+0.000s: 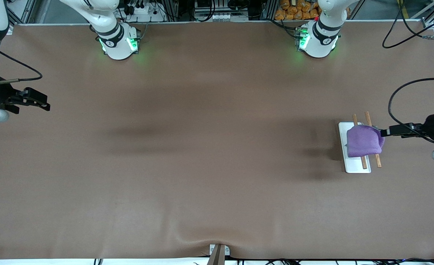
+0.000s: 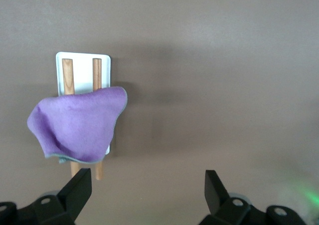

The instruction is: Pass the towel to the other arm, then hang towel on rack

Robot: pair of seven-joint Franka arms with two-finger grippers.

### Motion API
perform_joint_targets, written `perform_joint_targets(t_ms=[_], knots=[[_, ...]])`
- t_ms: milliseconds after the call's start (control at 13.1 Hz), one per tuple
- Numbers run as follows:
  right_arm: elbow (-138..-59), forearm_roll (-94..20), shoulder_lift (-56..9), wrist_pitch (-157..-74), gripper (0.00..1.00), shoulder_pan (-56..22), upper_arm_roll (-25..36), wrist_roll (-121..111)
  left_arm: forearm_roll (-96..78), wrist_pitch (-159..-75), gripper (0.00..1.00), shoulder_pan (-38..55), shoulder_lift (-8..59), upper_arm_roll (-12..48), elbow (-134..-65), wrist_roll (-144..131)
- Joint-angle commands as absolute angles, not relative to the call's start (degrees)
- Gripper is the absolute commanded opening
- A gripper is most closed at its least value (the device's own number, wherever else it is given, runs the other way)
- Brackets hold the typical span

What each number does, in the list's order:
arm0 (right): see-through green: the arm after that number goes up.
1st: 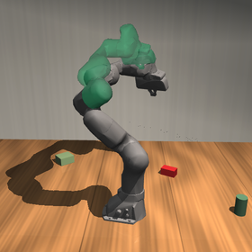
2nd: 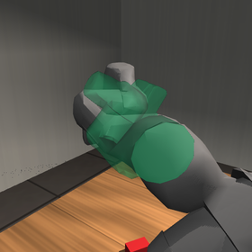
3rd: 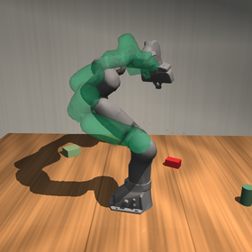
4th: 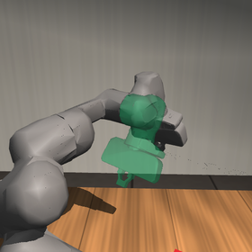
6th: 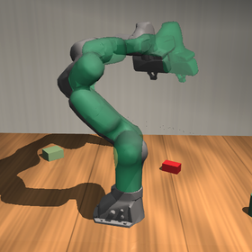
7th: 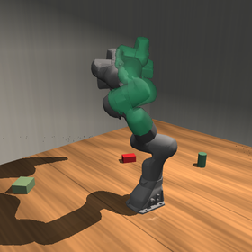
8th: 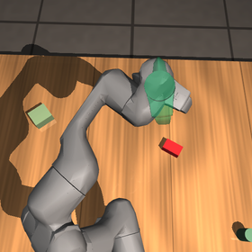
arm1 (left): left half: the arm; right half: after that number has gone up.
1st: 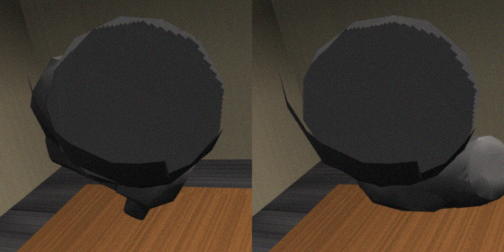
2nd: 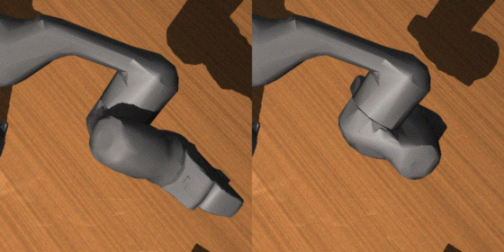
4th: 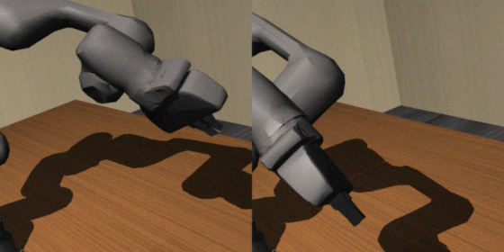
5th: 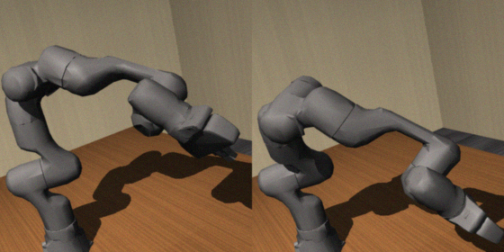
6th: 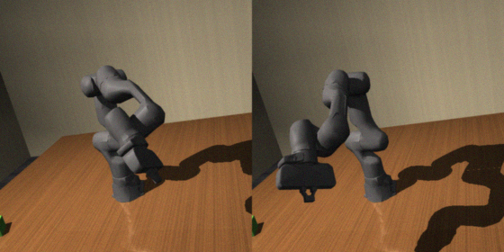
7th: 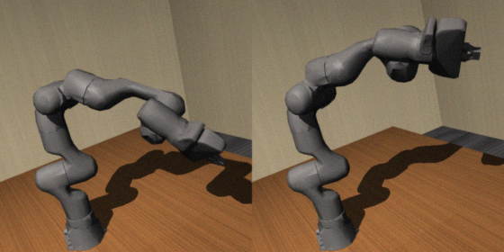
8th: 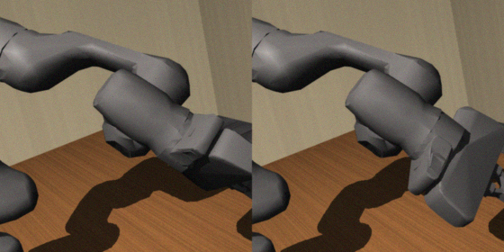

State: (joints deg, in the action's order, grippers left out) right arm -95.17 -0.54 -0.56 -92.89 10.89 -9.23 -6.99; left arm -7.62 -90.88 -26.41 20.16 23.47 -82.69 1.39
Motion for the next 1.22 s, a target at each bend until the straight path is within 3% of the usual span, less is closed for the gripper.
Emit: perform_joint_targets(t_ms=[0,305,764,1145], knots=[[-100.64,-2.98,4.31,-95.89,1.0,11.6,-10.11,-7.3,0.23,-90.18,1.0,-26.63,17.41,29.68,-83.58,-7.87],[-94.32,-3.6,2.12,-95.54,1.0,7.65,-10.28,-3.63,7.19,-90.26,1.0,-26.72,16.53,36.2,-83.32,-15.38],[-87.02,-0.36,-1.76,-93.96,1.0,2.11,-10.28,2.55,10.46,-88.69,1.0,-26.63,16.35,36.73,-79.72,-14.33],[-80.6,3.96,-5.54,-89.04,1.0,-0.35,-10.02,2.64,9.76,-87.71,1.0,-26.63,10.65,37.8,-79.8,-12.75]])
